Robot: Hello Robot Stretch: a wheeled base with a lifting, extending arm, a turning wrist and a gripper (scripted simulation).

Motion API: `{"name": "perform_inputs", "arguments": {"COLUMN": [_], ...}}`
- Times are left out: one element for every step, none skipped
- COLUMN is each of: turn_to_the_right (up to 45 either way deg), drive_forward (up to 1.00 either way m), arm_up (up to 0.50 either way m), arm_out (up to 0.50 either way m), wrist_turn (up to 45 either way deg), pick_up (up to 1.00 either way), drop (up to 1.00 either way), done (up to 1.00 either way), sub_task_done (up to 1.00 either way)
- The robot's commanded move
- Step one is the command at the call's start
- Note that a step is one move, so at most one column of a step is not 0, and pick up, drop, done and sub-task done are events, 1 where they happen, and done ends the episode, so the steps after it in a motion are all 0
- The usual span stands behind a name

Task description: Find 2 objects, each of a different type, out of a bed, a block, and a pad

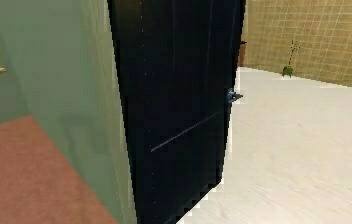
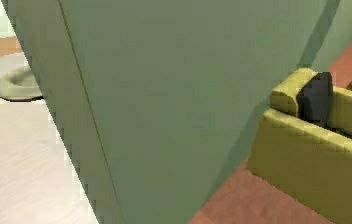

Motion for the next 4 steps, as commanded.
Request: {"name": "perform_inputs", "arguments": {"turn_to_the_right": [12.0, 0.0, 36.0, 3.0], "drive_forward": [0.0, 0.55, 0.0, 0.0], "arm_up": [0.0, 0.0, 0.0, 0.0], "arm_out": [0.0, 0.0, 0.0, 0.0], "wrist_turn": [0.0, 0.0, 0.0, 0.0], "pick_up": [0.0, 0.0, 0.0, 0.0], "drop": [0.0, 0.0, 0.0, 0.0], "done": [0.0, 0.0, 0.0, 0.0], "sub_task_done": [0.0, 0.0, 0.0, 0.0]}}
